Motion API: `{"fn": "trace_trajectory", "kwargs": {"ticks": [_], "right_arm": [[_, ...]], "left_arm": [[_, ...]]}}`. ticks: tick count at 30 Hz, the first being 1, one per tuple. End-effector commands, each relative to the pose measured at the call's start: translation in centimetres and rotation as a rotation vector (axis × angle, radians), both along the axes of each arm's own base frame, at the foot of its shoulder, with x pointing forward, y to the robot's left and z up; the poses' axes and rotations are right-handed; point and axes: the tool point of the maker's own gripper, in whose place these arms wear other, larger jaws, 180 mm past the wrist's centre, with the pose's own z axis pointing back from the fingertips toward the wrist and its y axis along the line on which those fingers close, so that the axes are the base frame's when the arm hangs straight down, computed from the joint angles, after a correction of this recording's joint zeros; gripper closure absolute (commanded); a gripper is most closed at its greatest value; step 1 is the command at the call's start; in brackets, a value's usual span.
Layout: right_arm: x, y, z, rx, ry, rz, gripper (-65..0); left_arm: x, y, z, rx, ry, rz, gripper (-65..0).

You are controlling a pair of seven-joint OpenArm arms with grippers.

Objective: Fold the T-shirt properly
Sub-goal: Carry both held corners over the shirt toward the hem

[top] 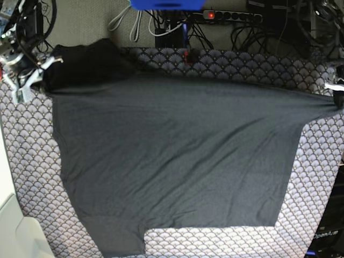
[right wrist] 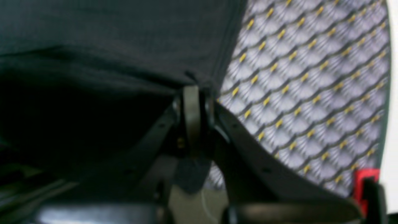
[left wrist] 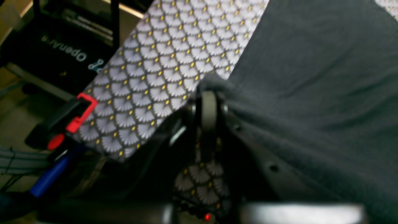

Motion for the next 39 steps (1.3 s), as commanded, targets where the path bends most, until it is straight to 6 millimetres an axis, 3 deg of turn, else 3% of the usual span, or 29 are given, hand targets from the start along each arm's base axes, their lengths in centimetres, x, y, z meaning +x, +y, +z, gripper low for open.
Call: {"fn": "trace_trajectory", "kwargs": {"ticks": [1,6,13,20,25,30,39], "right_arm": [[0.9,-0.3,1.3,-0.013,-0.047,0.007,-1.5],[2.7,-0.5,2.0,-0.047,-0.078,0.011,-1.4],[5.1,0.4,1.5,-0.113,-0.065,0.051,-1.4],[6.5,0.6,1.9,-0.154,-0.077,0.072,-1.4],[7.9,0.9,1.8,-0.136,-0.086,0.078,-1.4],[9.4,0.0,1.4,-0.133,-0.075,0.068,-1.4],[12.6,-0.5,1.9,-0.151,-0.077,0.110,-1.3]], "left_arm": [[0.8,0.6,1.8,0.041,-0.051,-0.003,-0.7],[1.6,1.3,1.2,0.042,-0.044,0.025,-0.7],[2.3,3.0,-0.5,0.044,0.000,0.076,-0.7],[4.0,3.6,-1.4,-0.012,-0.019,0.099,-0.7],[6.2,2.2,-2.4,-0.025,0.003,0.054,-0.7],[8.4,1.1,-2.6,0.015,0.029,0.020,-0.7],[11.1,1.8,-1.7,0.023,0.015,0.037,-0.6]]}}
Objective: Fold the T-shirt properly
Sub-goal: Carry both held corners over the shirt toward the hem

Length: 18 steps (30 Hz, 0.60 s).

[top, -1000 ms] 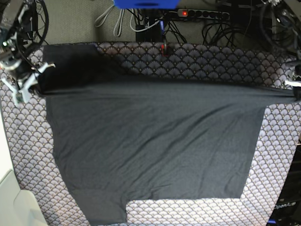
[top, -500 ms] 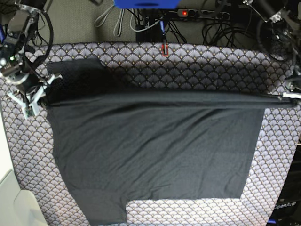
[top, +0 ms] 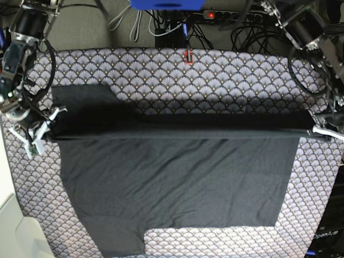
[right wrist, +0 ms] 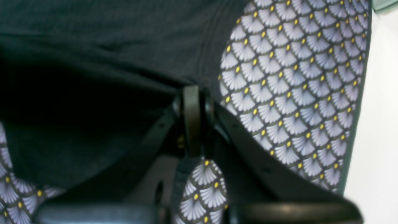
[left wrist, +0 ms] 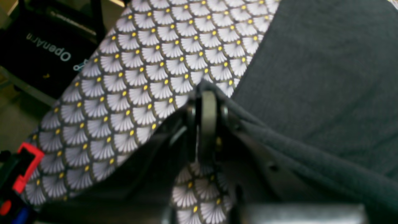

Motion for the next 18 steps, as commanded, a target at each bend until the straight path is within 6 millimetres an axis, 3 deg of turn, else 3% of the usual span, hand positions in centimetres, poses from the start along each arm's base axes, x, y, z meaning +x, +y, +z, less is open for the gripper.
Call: {"fn": "trace_trajectory", "kwargs": {"ticks": [1,9,12,18], "right_arm": [[1.3,-0.5,1.6,-0.015,-0.048,0.009,-1.3],[4.7,0.1,2.4,-0.017,-0.053,0.055,-1.3],[6.0,0.2,2.9,-0.016,-0.063,0.064,-1.3],[7.7,1.0,1.9,0.013,-0.025,0.082,-1.3]], "left_arm": [[1.1,0.9,2.4,0.045,-0.062,0.007,-0.6],[3.9,-1.2,3.1,0.050,-0.080,-0.067,-0.6],[5.3,-1.7,4.4,0.065,-0.105,-0.091,-0.6],[5.9,-1.3,3.9,0.038,-0.097,-0.081,-0.6]]}}
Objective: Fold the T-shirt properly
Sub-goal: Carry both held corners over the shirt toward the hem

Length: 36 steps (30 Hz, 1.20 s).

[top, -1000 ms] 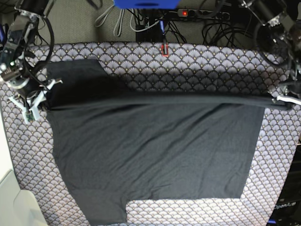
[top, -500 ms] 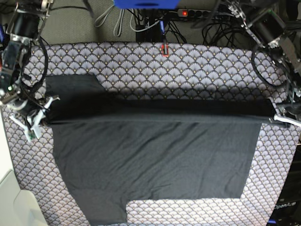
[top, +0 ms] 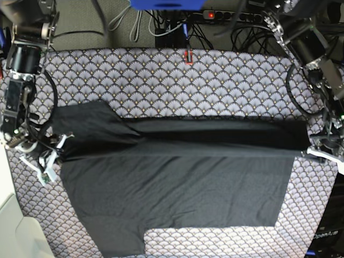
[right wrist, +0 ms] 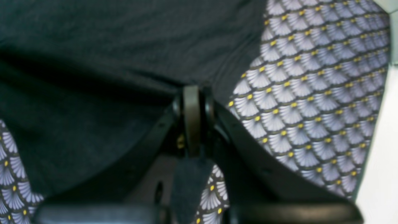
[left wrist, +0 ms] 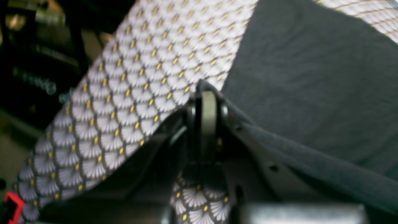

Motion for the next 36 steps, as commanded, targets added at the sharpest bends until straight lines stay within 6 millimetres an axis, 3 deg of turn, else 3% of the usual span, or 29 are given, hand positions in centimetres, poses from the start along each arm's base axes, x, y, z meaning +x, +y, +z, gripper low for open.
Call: {"fn": "trace_trajectory", "kwargs": {"ticks": [1,7,14,21,36], "right_arm": [[1.6,-0.5,2.3,-0.009,-0.064,0.002,-1.3],[2.7,1.6,2.8,-0.011,-0.090,0.065,-1.3],[3.7,1.2,2.6,-0.068,-0.086,0.059,-1.3],[5.0,0.4,1.5,-0.014,-0.062,0.027,-1.3],[6.3,1.1,3.2,0.013,-0.139,0.045,-1.3]], "left_arm": [[1.1,0.6,2.0,0.018,-0.057,0.003,-0.6],[1.6,0.6,1.8,0.011,-0.067,0.003,-0.6],[2.2,0.7,2.4,0.013,-0.097,0.004,-0.6],[2.8,1.6,1.2,-0.019,-0.064,0.017,-0.6],[2.8,1.5,0.3,-0.037,-0.045,0.017,-0.6]]}}
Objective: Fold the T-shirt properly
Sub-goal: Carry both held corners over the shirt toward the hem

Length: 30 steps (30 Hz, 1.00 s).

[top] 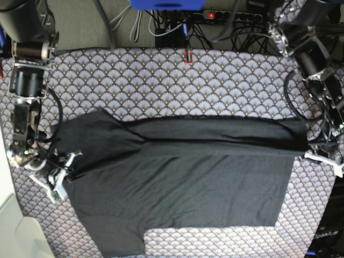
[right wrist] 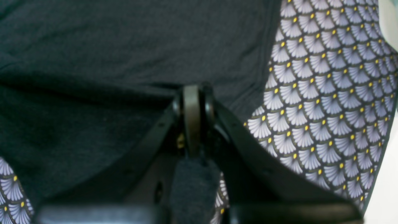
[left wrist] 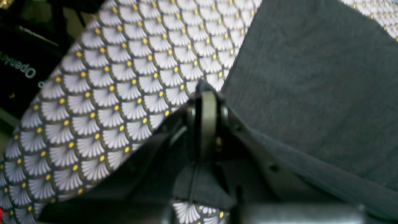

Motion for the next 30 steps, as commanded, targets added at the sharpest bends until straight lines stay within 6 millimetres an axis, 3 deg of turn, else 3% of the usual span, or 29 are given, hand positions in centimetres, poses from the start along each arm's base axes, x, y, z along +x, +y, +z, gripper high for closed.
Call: {"fn": "trace_trajectory", "kwargs": {"ticks": [1,5,9,18,24,30], "right_arm": [[1.4,-0.6,2.5,-0.002,-0.073,-0.004,-1.3],[2.0,-0.8,3.5,-0.005,-0.094,-0.006,-1.3],[2.1,-1.1,3.3,-0.050,-0.086,-0.006,-1.3],[2.3,-0.7,3.3,-0.065,-0.105,0.005,-1.3],[3.6,-1.0,3.8,-0.046,-0.101,-0.010,-1.3],[4.4,-1.1,4.6,-0.039,-0.113,-0.015,-1.3]], "left_arm": [[1.0,0.9,2.6,0.035,-0.071,0.005,-0.6],[1.1,1.0,2.8,0.036,-0.074,0.007,-0.6],[1.9,1.0,3.7,0.034,-0.097,0.007,-0.6],[3.0,1.7,3.5,0.004,-0.088,0.018,-0.6],[3.6,2.0,4.6,0.030,-0.153,0.024,-0.6],[4.3,0.7,4.6,0.049,-0.145,-0.020,-0.6]]}}
